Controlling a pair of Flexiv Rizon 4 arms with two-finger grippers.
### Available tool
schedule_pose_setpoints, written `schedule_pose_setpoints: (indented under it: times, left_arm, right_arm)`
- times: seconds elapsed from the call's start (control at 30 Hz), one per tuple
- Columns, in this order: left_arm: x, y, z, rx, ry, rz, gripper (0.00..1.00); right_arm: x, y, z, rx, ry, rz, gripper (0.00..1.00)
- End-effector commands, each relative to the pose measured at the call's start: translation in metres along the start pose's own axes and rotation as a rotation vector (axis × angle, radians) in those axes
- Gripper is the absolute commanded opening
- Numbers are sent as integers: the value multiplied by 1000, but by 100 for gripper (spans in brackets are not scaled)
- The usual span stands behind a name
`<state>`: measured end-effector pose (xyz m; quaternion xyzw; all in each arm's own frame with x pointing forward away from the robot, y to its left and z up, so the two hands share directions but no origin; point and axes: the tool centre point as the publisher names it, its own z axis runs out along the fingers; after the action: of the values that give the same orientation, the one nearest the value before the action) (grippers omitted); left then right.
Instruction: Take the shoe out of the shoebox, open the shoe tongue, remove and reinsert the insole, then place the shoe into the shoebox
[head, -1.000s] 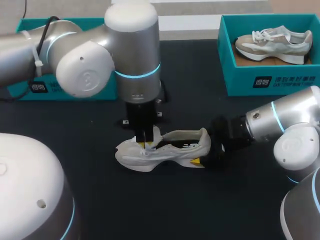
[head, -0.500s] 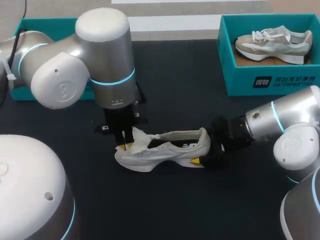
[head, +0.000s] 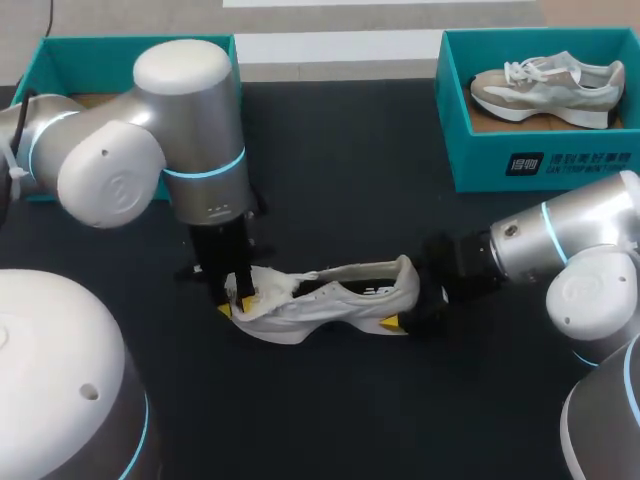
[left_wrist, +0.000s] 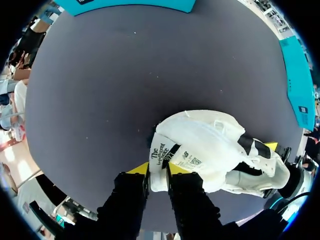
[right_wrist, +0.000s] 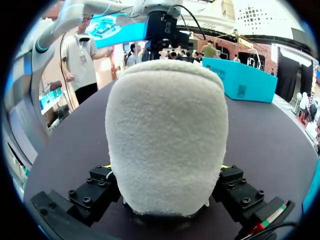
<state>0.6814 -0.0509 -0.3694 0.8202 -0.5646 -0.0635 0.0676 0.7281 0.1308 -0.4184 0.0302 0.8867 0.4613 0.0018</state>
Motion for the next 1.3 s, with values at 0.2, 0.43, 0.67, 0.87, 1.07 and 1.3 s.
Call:
schedule_pose_setpoints:
  times: [0.2, 0.43, 0.67, 0.87, 1.07, 1.3]
  left_arm:
    - [-7, 4, -2, -5, 9, 23, 100]
    - [0, 13, -22, 32, 67, 174, 100]
    - [17, 27, -47, 107, 96, 507, 100]
    - [27, 21, -62, 144, 83, 676, 100]
    - [42, 12, -91, 204, 25, 854, 100]
    - [60, 1, -128, 270, -61, 1009, 100]
  right_arm:
    - [0, -1, -1, 4, -3, 1, 0]
    - [0, -1, -1, 4, -3, 1, 0]
    - [0, -1, -1, 4, -3, 1, 0]
    - [0, -1, -1, 4, -3, 1, 0]
    - [0, -1, -1, 4, -3, 1, 0]
    - [0, -1, -1, 4, -3, 1, 0]
